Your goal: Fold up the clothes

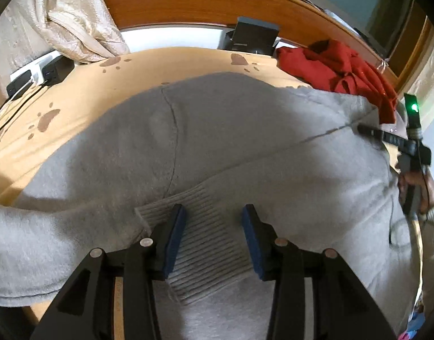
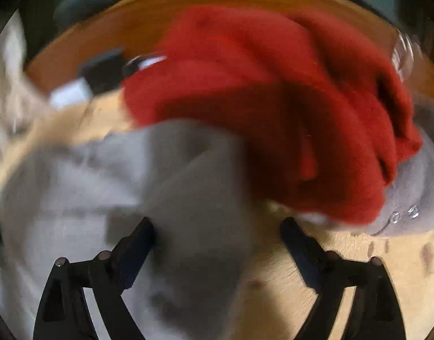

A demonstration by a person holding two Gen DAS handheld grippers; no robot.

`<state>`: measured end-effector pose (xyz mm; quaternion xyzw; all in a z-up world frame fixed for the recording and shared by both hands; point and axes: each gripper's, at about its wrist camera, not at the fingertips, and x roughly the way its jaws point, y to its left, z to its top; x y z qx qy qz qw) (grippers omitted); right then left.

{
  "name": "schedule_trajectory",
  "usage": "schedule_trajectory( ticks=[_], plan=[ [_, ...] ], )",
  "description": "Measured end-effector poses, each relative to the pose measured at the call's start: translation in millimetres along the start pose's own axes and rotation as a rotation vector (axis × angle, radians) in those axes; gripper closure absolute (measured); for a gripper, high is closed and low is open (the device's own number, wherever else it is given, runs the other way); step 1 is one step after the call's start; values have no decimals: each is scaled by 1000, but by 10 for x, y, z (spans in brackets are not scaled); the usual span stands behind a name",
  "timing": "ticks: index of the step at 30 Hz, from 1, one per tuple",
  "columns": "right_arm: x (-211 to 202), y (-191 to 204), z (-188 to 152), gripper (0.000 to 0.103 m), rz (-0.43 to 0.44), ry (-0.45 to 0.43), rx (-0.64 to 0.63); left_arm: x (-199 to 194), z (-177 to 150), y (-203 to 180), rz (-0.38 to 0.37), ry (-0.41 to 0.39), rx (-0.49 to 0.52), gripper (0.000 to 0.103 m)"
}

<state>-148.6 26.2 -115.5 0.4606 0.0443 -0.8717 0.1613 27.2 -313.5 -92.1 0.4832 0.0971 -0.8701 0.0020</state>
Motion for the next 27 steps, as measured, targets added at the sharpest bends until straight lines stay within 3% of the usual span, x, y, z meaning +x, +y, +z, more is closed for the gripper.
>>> schedule_trajectory(
  ticks=[5, 9, 13, 19, 23, 27],
  plan=[
    [26, 19, 31, 11, -36, 7, -35, -27, -54, 4, 10, -2, 24, 57],
    [-29, 15, 18, 10, -46, -5, -44, -96, -66, 57, 18, -8, -28, 56],
    [-438, 1, -58, 10, -16, -115, -29, -216, -39, 70, 19, -50, -53, 50],
    [-531, 316, -66, 10, 179, -97, -93, -145, 102, -9, -26, -69, -69, 25],
    [-504, 544, -83, 9, 292, -60, -147, 7, 82, -127, -28, -68, -26, 23],
    [-296, 505, -92, 9, 196, -35, -185, 136, -38, -234, 19, -70, 74, 21]
  ],
)
